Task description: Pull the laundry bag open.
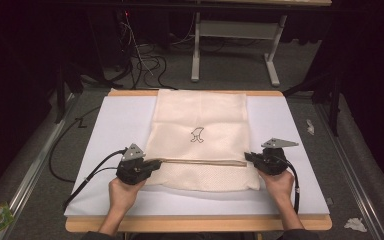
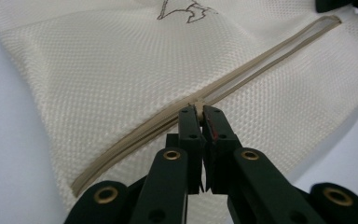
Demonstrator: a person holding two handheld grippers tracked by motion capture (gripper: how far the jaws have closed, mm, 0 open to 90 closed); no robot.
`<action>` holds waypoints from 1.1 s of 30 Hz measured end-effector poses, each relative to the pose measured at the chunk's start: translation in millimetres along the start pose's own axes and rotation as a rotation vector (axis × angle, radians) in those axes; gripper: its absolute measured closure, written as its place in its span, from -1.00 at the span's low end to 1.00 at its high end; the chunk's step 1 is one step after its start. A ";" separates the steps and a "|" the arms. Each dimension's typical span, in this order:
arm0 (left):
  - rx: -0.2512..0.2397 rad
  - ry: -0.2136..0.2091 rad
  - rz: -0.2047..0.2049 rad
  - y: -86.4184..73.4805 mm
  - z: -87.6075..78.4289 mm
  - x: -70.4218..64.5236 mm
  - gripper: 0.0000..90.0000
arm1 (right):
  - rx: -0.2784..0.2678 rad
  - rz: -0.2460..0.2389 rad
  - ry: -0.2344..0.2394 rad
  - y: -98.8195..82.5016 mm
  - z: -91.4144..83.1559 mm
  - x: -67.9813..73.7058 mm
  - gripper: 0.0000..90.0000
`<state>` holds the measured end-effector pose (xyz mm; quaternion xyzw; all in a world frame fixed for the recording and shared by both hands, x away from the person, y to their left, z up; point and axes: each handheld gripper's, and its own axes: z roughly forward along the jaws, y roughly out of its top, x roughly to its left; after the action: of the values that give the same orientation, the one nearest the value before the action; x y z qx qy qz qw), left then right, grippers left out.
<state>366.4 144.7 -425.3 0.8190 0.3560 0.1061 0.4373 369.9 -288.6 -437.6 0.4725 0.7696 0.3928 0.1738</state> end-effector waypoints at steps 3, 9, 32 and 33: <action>0.001 0.002 -0.004 -1.1 -2.5 1.9 0.93 | 0.002 0.018 -0.002 -0.2 -0.8 -1.9 0.95; -0.012 0.003 -0.024 -4.7 -6.8 8.5 0.93 | 0.009 0.005 -0.004 2.1 -0.7 -1.2 0.95; -0.048 0.042 -0.082 -13.4 -21.2 26.4 0.93 | -0.020 0.021 -0.019 2.0 -1.1 -5.2 0.95; -0.047 0.042 -0.084 -13.6 -21.0 26.7 0.93 | -0.019 0.020 -0.018 2.2 -1.1 -5.1 0.95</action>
<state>368.8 181.2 -427.2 0.7903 0.3965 0.1132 0.4531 373.0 -292.9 -435.8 0.4821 0.7593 0.3977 0.1813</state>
